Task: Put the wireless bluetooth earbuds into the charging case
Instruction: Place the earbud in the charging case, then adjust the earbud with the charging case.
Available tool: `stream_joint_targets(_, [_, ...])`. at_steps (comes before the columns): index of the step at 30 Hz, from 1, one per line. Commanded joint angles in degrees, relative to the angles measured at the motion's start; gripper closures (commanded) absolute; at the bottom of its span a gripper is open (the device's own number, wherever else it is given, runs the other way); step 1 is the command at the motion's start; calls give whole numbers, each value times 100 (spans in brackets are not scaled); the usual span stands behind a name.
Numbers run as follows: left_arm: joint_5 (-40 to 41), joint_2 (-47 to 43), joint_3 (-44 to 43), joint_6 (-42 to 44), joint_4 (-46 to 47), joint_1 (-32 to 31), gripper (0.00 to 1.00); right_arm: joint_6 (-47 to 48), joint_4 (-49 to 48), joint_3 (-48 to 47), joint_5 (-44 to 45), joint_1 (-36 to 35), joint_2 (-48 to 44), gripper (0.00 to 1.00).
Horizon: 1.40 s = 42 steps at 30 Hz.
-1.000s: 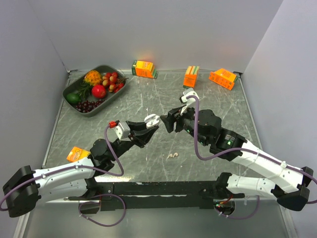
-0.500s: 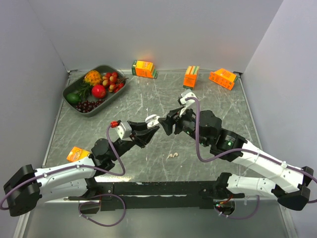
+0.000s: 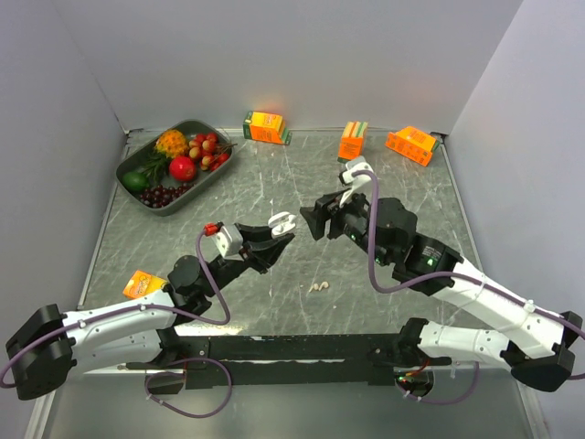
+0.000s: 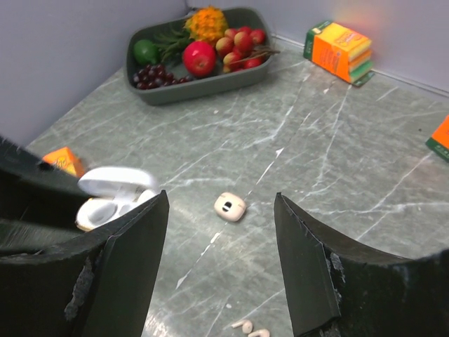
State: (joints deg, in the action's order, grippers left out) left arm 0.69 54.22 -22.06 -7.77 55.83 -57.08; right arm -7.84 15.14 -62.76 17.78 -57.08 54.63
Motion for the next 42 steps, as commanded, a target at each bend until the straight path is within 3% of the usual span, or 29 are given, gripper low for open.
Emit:
stream_joint_targets(1, [-288, -165, -8, -32, 139, 4, 99, 10, 156, -456, -204, 179, 153, 30])
stream_joint_targets(14, [-596, -166, 18, -5, 121, 13, 99, -95, 552, -676, -644, 268, 417, 31])
stream_joint_targets(42, [-78, 36, -105, 4, 191, 13, 99, -245, 675, -606, -723, 48, 215, 32])
